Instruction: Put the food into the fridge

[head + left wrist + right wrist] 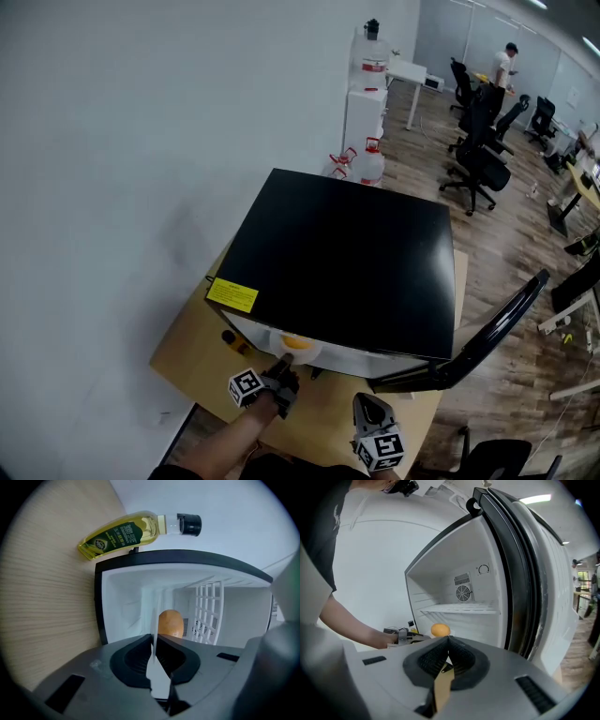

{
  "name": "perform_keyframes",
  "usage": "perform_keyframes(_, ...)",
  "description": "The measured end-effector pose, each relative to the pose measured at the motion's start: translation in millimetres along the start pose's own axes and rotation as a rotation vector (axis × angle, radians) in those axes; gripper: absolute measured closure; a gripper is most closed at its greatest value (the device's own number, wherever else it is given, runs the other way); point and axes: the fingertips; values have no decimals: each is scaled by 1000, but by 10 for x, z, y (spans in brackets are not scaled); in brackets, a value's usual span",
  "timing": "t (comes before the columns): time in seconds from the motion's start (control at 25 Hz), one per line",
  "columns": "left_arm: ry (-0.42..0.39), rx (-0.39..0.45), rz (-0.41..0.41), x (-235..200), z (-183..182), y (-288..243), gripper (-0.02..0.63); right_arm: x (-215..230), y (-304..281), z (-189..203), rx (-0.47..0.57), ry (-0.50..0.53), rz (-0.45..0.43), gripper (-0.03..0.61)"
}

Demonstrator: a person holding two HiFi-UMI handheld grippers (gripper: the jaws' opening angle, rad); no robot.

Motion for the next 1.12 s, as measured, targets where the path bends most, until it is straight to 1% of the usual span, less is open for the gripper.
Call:
perform_keyframes(0.16,-34,18,-58,-139,-149,-79,589,36,-60,8,-5,6,-1,520)
perform_keyframes(0.24,-38,23,-66,-195,-190,-136,589,48,-75,16,-10,3,-7,520)
perform_keyframes(0.48,19,27,-47,-362,-239,-324,589,112,-96,75,-29,-7,-3,520)
perform_keyframes(0.76,36,33,-59,-464,-279,-451,589,70,-128,175,-65,30,-28,520)
perform_keyframes(0.88,40,22,-71,-467,-287,-485,589,64,-179,193,-68,32,-34,520)
perform_keyframes(1.04,64,12,-84,-482,-288,-495,589,7,-214,200,-72,48,-53,520)
perform_keyframes(1.12,63,7,-111,-496,-294,-510,589,-10,-220,219,-75,52,-56,520)
Point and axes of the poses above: the fingertips, and each gripper's own axes: y backward along the fingers, x to its right, z out of its underside, and after that the axes turned 14 degrees about -x, right-handed
